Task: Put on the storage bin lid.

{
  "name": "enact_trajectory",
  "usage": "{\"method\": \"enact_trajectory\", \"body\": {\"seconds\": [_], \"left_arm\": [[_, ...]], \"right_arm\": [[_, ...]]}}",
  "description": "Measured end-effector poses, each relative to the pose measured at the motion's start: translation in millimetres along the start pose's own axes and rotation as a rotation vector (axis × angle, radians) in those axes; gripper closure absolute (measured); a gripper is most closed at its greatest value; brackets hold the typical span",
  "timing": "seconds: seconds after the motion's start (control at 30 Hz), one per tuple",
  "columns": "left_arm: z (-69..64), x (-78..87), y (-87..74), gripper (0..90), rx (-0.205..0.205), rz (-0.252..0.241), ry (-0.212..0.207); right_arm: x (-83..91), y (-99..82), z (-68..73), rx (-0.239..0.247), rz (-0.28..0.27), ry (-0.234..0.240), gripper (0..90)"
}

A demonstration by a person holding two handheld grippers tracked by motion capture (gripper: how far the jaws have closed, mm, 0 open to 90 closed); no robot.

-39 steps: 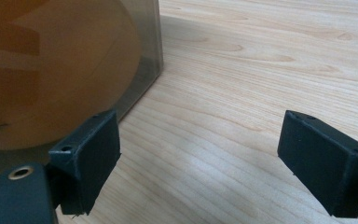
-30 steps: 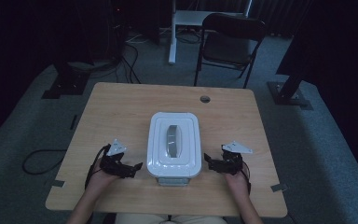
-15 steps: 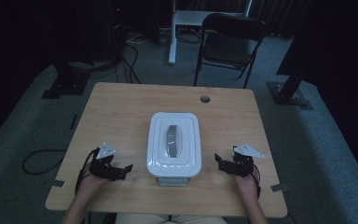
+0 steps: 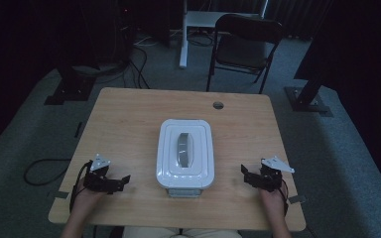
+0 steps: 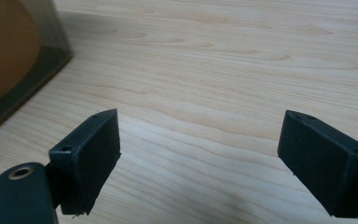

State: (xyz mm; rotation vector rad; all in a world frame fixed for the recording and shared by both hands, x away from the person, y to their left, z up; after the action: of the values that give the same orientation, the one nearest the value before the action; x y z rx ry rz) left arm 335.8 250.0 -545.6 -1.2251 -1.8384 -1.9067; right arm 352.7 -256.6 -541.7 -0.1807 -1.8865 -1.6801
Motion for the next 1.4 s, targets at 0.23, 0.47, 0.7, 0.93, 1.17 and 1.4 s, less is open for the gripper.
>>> {"method": "enact_trajectory", "body": {"seconds": [0.23,0.47,0.7,0.93,1.17,1.4], "left_arm": [[9.6,2.9,-4.4,1.0,0.025,-0.011,0.061],[18.0,4.7,-10.9,1.0,0.067,0.004,0.080],[29.9,7.5,-17.3,1.0,0.111,0.029,0.127],[41.4,11.8,-18.8,1.0,0.167,0.032,0.155],[47.9,11.6,-24.8,1.0,0.169,0.076,0.179],[52.6,10.0,-26.5,1.0,0.144,0.059,0.205]], "right_arm": [[4.8,-7.3,-14.4,-0.010,0.017,-0.050,12.7],[8.0,-17.1,-24.1,-0.016,0.059,-0.105,12.7],[10.5,-24.6,-34.8,-0.062,0.092,-0.150,12.8],[11.5,-30.9,-42.9,-0.079,0.136,-0.187,13.4],[11.3,-34.9,-51.2,-0.116,0.180,-0.210,13.5],[10.5,-39.2,-50.9,-0.126,0.233,-0.214,13.3]]}}
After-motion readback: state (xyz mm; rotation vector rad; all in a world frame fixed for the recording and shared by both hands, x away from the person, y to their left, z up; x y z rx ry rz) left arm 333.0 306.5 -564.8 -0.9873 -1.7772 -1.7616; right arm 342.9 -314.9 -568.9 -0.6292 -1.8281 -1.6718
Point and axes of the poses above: each handheld gripper's, and its own axes: x roughly backward along the jaws, y roughly out of its top, z roughly to its left, the point moved 6 cm from there along -x, roughly forward along the jaws, and after that the axes turned 5 degrees about x, right-handed, at the moved point
